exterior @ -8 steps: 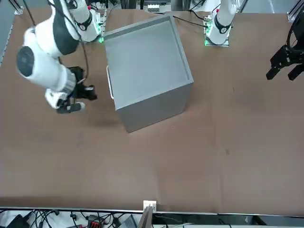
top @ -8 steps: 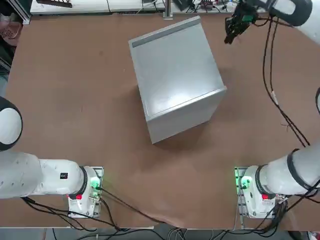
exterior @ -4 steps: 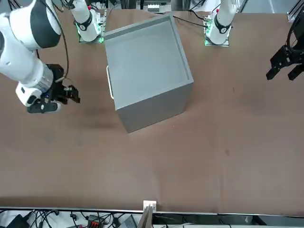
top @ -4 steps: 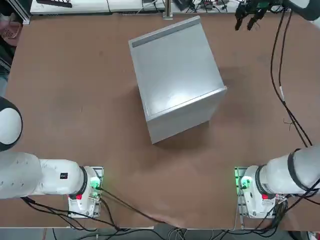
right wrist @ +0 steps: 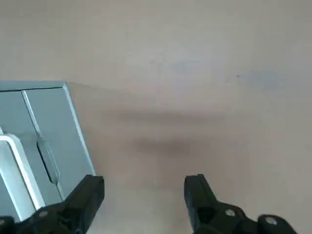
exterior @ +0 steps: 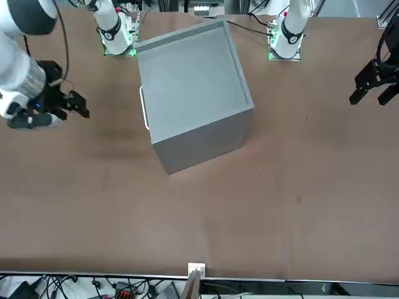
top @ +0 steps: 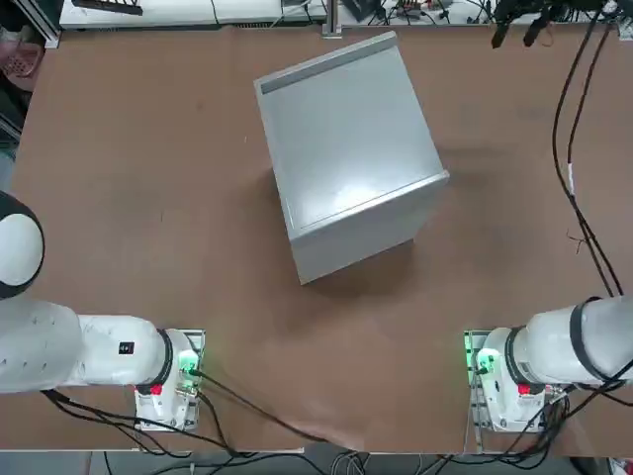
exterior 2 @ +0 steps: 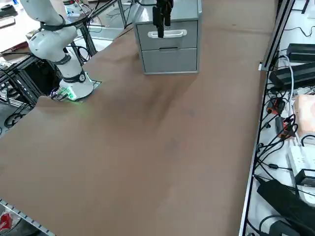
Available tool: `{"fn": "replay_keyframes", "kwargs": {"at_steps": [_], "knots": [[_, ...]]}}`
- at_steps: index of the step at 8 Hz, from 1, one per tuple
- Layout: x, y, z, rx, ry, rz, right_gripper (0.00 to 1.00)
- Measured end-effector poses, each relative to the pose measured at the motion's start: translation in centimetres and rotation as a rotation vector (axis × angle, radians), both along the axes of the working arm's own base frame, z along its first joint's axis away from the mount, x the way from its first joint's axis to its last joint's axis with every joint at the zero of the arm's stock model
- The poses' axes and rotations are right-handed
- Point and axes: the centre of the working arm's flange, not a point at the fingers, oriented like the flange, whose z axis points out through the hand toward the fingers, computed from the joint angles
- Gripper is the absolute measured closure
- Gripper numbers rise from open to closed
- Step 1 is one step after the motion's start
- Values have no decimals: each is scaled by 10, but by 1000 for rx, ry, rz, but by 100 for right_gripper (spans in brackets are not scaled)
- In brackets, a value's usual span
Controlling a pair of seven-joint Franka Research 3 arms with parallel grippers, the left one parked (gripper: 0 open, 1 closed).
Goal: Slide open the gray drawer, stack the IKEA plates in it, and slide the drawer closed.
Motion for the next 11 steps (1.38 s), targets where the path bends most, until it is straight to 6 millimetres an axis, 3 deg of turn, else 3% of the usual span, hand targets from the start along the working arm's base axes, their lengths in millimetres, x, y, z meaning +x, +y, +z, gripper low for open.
{"fn": "replay_keyframes", "kwargs": {"at_steps": [3, 6, 11], "knots": [[-26, -19, 27, -64, 32, -21, 0], [-43, -54, 46, -63, 35, -65, 0], [-55, -64, 58, -41, 22, -4, 0]]}}
